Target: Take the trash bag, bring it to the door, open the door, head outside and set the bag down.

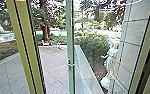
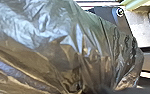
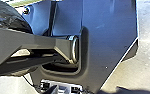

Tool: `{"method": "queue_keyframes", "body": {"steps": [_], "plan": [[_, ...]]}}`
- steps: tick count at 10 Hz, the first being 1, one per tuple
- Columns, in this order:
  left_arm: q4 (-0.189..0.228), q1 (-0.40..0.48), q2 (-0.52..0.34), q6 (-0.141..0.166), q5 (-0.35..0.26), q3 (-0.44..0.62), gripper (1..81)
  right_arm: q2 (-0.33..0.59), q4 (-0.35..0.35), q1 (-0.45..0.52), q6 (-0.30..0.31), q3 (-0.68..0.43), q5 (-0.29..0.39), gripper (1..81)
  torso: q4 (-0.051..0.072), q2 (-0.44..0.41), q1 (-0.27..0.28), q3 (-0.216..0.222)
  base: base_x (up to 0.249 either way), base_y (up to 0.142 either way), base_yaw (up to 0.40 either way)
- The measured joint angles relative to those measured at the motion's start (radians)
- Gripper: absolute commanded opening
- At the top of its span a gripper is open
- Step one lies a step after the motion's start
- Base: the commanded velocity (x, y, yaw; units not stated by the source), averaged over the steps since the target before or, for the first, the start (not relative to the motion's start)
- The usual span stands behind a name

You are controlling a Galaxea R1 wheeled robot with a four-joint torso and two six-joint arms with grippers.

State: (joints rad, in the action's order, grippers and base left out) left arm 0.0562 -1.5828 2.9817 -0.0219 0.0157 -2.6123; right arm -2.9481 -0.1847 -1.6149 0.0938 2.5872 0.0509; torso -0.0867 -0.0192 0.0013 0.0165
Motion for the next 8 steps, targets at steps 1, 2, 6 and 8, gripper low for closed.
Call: {"method": "queue_keyframes", "body": {"steps": [1, 2, 6, 8], "plan": [[0.0, 0.0, 0.004, 0.0, 0.0, 0.0, 1.0, 0.001, 0.0, -0.001, 0.0, 0.0, 0.0, 81.1, 0.0, 0.0, 0.0, 0.0, 0.0, -0.107, 0.0], [0.0, 0.0, 0.001, 0.0, 0.0, 0.0, 1.0, -0.001, 0.0, -0.001, 0.0, 0.0, 0.0, 81.1, 0.0, 0.0, 0.0, 0.0, 0.0, -0.107, 0.0], [0.0, 0.0, 0.002, 0.0, 0.0, 0.0, 1.0, -0.001, -0.002, -0.006, 0.0, 0.009, 0.0, 81.1, 0.0, 0.0, 0.0, 0.0, 0.0, -0.108, 0.0], [0.0, 0.0, 0.002, 0.0, 0.0, 0.0, 1.0, -0.001, -0.002, -0.006, 0.0, 0.009, 0.0, 81.1, 0.0, 0.0, 0.0, 0.0, 0.0, -0.077, 0.0]]}}
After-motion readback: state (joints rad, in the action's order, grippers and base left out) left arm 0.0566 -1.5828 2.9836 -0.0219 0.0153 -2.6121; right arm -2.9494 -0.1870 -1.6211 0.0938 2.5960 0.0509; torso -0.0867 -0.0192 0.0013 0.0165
